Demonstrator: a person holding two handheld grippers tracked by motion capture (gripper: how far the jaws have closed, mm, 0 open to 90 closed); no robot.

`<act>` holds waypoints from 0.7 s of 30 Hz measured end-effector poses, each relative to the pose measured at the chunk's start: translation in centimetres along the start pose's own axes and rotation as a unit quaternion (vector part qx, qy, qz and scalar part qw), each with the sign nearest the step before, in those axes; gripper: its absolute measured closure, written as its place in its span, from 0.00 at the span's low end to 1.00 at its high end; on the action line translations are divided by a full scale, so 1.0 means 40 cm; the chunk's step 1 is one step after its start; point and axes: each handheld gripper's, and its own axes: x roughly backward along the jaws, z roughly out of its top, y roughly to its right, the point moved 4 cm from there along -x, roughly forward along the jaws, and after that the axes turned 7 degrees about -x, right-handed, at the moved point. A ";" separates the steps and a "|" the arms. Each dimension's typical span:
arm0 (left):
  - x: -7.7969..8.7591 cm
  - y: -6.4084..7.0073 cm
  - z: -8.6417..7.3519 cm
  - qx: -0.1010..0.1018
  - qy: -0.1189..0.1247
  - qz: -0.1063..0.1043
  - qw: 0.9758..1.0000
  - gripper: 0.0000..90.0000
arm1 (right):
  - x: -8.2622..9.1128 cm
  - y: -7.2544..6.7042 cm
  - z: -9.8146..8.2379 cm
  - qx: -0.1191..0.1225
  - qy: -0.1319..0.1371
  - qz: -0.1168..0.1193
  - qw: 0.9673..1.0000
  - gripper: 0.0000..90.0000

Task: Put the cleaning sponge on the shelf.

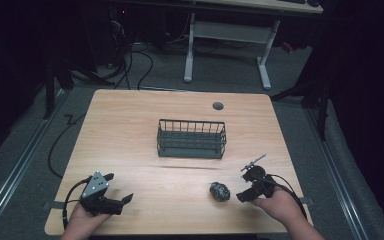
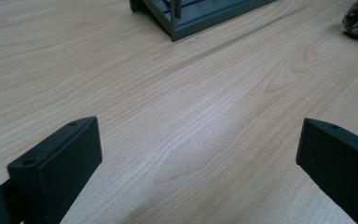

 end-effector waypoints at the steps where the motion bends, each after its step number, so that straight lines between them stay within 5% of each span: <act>1: 0.000 0.000 0.000 0.000 0.000 0.000 1.000 0.01 | 0.002 -0.005 0.001 0.002 -0.001 0.005 1.000 0.25; 13: -0.002 0.000 0.001 -0.001 -0.001 0.000 1.000 0.01 | 0.024 -0.046 -0.004 0.026 -0.039 0.012 0.999 0.27; 21: -0.003 0.001 0.002 -0.002 0.000 -0.001 1.000 0.01 | 0.029 -0.092 0.013 0.050 -0.041 0.022 0.998 0.24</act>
